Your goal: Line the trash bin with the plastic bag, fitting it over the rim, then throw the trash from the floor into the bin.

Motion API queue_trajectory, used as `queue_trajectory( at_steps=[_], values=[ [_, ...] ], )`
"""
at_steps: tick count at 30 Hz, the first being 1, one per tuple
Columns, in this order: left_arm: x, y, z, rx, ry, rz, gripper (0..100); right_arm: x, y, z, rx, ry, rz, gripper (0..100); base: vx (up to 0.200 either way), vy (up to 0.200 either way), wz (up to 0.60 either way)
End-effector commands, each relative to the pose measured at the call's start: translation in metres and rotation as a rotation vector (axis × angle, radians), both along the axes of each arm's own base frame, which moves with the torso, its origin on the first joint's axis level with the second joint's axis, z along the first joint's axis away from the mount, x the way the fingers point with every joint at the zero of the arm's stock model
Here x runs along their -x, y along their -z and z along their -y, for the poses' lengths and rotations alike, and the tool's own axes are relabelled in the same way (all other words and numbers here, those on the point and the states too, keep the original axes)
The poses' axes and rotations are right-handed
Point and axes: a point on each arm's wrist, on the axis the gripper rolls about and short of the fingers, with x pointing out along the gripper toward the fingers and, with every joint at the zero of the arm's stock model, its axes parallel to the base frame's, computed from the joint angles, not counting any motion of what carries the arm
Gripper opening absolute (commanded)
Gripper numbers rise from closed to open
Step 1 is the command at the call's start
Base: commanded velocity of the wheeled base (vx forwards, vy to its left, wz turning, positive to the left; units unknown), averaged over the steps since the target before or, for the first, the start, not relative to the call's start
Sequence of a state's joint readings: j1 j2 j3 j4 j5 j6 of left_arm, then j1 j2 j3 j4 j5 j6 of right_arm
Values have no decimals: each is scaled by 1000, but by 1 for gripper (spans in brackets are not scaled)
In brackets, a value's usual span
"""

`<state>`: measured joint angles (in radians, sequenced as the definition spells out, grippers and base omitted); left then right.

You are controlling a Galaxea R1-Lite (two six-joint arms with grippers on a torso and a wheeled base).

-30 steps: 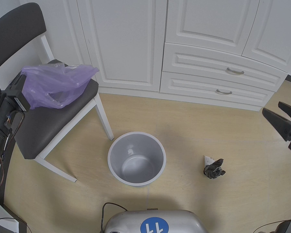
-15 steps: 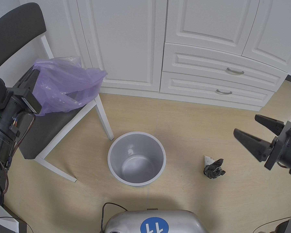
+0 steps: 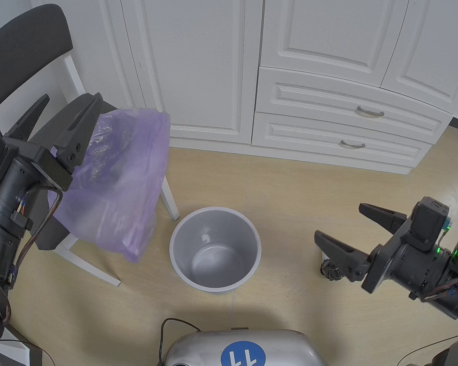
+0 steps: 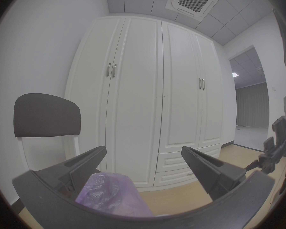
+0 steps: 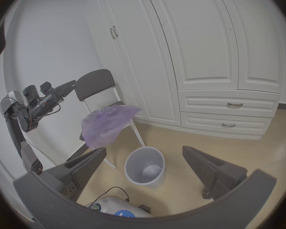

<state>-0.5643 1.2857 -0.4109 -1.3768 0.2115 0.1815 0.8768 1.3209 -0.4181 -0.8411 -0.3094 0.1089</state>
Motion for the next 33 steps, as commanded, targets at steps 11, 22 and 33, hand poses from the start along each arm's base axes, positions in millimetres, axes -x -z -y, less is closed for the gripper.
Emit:
queue_trajectory(
  at_steps=[11, 22, 33],
  values=[
    [-8, 63, 16, -242, 7, -327, 100, 0, 33, -22, 86, -31, -60, 100, 0, 0, 0],
    [-37, 122, 21, -403, -48, -589, 100, -7, 47, -31, 132, -18, -97, 100, 0, 0, 0],
    [-109, 203, 14, -455, -304, -807, 100, -6, 42, -29, 115, -2, -82, 100, 0, 0, 0]
  ],
)
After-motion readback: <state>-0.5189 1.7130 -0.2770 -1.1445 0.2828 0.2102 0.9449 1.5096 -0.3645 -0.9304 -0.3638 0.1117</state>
